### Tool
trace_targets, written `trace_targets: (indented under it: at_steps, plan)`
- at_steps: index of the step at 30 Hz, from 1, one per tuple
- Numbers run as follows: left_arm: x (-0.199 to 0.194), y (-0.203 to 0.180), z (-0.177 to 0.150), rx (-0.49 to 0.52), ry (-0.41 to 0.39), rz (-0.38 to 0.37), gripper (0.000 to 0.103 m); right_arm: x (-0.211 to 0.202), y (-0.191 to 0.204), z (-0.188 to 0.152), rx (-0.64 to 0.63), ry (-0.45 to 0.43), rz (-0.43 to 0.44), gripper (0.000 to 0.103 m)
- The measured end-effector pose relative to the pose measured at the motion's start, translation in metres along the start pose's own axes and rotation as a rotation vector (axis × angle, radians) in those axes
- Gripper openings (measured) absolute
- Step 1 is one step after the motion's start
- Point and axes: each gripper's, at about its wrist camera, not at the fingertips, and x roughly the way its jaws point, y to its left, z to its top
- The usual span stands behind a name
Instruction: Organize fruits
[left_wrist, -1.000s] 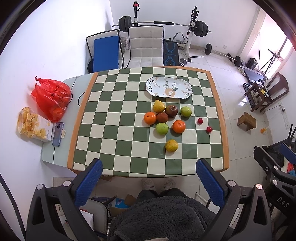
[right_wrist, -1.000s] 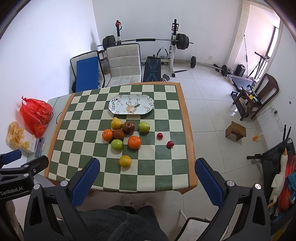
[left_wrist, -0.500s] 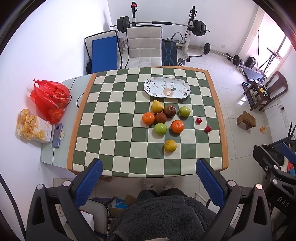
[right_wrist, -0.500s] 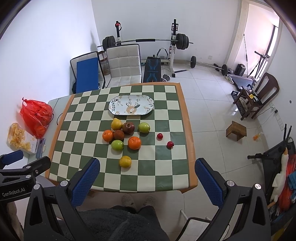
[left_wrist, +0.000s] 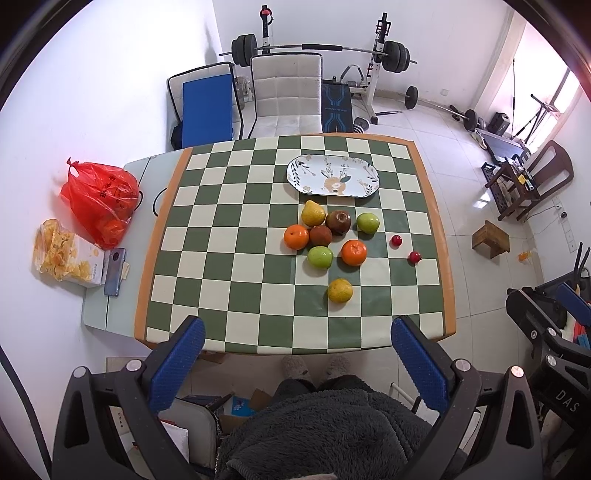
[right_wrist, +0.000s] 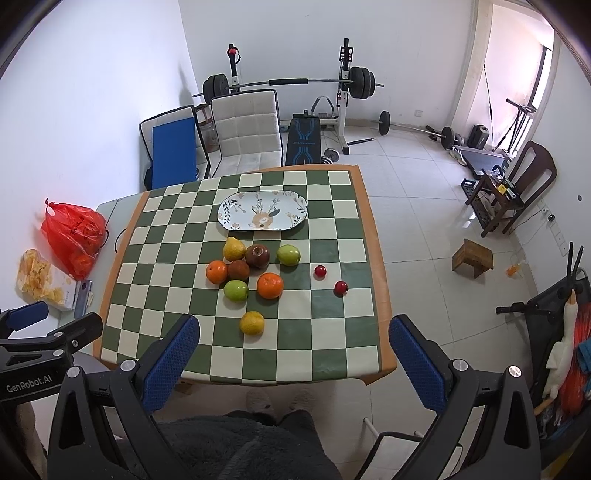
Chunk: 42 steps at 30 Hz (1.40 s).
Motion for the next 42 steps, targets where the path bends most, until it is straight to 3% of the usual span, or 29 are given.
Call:
trace_targets:
  at_steps: [23,30,36,39,42]
  plan:
    - [-0.003,-0.011,0.006,-0.001,-0.002,0.0,0.103,0.0,0.006,-0.002,-0.002,0.003,0.01,0.103]
    - [-0.003,-0.013,0.013,-0.012,-0.018,0.007,0.103,-0.005,0.024,0.017,0.008,-0.004,0.021,0.103]
    - [0.03,0.004,0.042,-0.117,-0.145,0.123,0.103,0.039,0.012,0.031,0.042,-0.078,0.035,0.103]
    - [0.064,0.02,0.053,-0.168,-0.144,0.186,0.103,0.097,-0.008,0.037,0.083,-0.016,0.105,0.103]
    - [0.104,0.031,0.065,-0.184,-0.089,0.239,0.103,0.155,-0.008,0.044,0.135,0.079,0.198,0.103]
